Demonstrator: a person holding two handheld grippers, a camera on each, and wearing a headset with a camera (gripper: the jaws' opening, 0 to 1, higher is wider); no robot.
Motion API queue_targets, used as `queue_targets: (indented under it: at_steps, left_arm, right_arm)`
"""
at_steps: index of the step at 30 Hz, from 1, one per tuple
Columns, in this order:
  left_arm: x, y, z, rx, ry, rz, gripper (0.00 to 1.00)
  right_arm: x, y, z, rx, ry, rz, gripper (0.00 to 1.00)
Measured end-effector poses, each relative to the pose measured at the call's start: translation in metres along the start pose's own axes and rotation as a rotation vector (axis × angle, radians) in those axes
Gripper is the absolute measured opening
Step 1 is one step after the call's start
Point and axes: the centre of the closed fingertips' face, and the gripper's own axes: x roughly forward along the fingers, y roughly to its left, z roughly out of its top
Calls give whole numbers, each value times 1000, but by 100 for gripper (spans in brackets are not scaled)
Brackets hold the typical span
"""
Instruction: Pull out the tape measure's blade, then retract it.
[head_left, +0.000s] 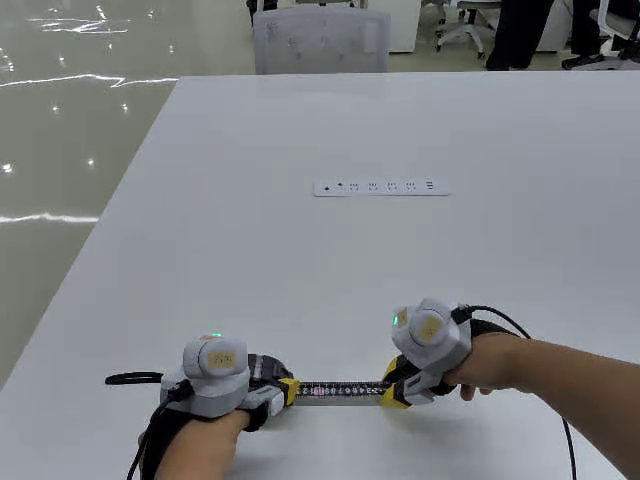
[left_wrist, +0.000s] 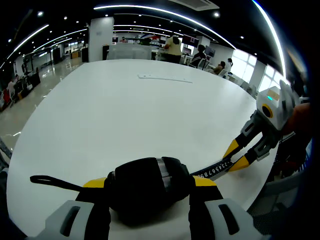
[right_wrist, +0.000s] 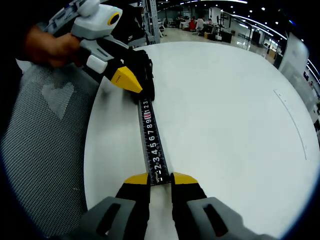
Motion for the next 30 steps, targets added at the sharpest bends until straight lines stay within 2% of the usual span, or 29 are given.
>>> queue_targets:
  at_steps: [30]
  left_arm:
    - [1, 1, 0, -5, -1, 0, 60]
  right_arm:
    - [14, 5, 21, 0, -12, 15, 14]
